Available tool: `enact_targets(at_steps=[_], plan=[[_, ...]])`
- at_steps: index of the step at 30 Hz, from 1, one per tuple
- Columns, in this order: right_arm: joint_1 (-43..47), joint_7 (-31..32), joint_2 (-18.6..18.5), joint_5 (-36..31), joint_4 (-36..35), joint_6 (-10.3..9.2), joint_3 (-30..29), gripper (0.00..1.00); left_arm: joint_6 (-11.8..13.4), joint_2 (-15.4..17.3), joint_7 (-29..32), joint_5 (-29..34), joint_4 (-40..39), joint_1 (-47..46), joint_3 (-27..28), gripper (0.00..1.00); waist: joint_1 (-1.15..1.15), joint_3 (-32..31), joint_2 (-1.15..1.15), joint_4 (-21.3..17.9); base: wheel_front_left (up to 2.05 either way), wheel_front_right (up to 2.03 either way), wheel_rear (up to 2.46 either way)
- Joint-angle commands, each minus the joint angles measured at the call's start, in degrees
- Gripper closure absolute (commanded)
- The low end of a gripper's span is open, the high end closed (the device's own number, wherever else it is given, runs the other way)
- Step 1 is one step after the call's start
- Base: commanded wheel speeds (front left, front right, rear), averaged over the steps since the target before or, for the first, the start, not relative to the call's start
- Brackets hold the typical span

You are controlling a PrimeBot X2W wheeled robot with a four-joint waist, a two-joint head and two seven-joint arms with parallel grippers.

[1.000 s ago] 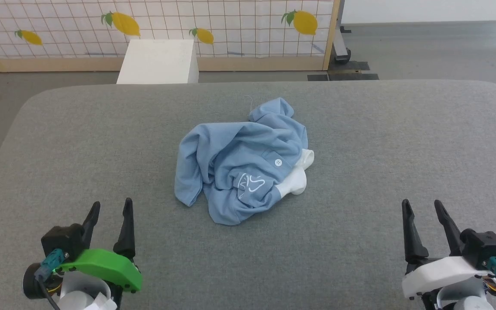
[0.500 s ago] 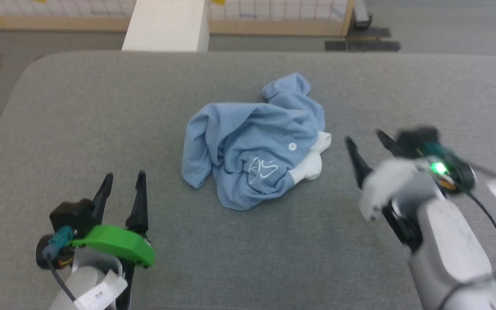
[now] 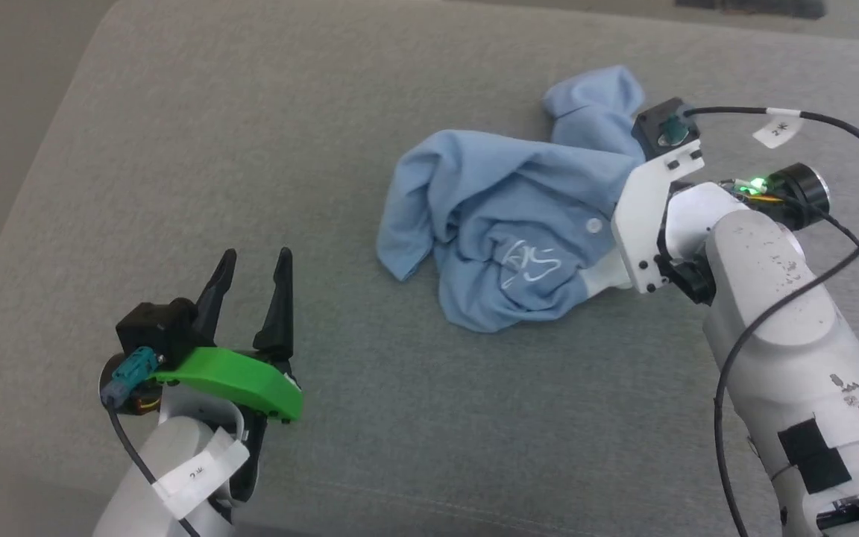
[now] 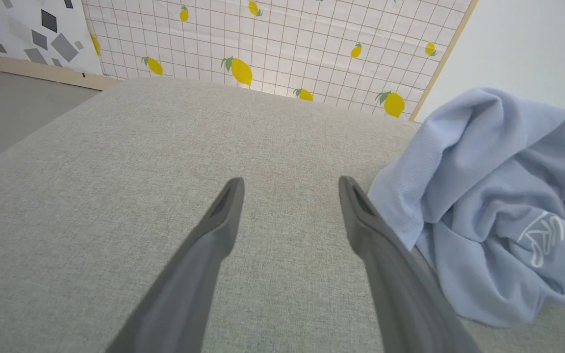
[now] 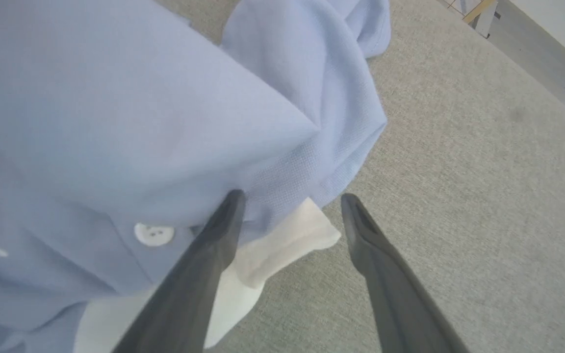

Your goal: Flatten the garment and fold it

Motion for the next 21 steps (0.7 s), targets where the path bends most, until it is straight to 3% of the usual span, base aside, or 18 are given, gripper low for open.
enact_targets(at_steps=[1,7,8,9,10,16,21], plan=[[-0.86,0.27,-0.05,-0.63,1.21,-0.09,0.45,0.0,-0.39,-0.38,-0.39,0.13,0.38,-0.94,0.06,0.0,-0.01,3.54,0.0,3.55,0.0,0.0,0.0],[-1.49,0.27,0.33,0.96,6.31,-0.09,1.8,0.0,-1.19,-1.28,-0.48,0.28,1.8,-0.82,0.53,0.0,-0.01,4.28,0.0,4.15,0.0,0.0,0.0],[-1.55,0.08,0.41,1.51,6.95,-0.09,1.97,0.5,-1.28,-1.37,-0.49,0.32,2.04,-0.69,0.7,0.0,-0.01,4.04,0.0,3.97,0.0,0.0,0.0],[-1.65,-0.52,0.45,1.91,7.19,-0.09,2.16,0.78,-1.32,-1.44,-0.49,0.36,2.24,-0.55,0.84,0.0,-0.01,3.77,0.0,3.78,0.0,0.0,0.0],[-1.78,-1.3,0.5,2.57,7.48,-0.09,2.62,1.0,-1.37,-1.54,-0.5,0.42,2.4,-0.43,1.0,0.0,-0.01,3.42,0.0,3.5,0.0,0.0,0.0],[-2.91,-9.35,-0.03,8.43,5.75,-0.09,1.42,1.0,-1.82,-1.54,-0.51,1.13,2.95,0.63,1.54,0.0,-0.01,-0.73,0.0,0.85,0.0,0.0,0.0],[-0.97,-14.62,-2.51,13.43,0.97,-0.09,-2.38,1.0,-1.76,-1.74,-0.51,1.21,3.08,2.3,1.46,0.0,-0.01,-5.05,0.0,-1.63,0.0,0.0,0.0]])
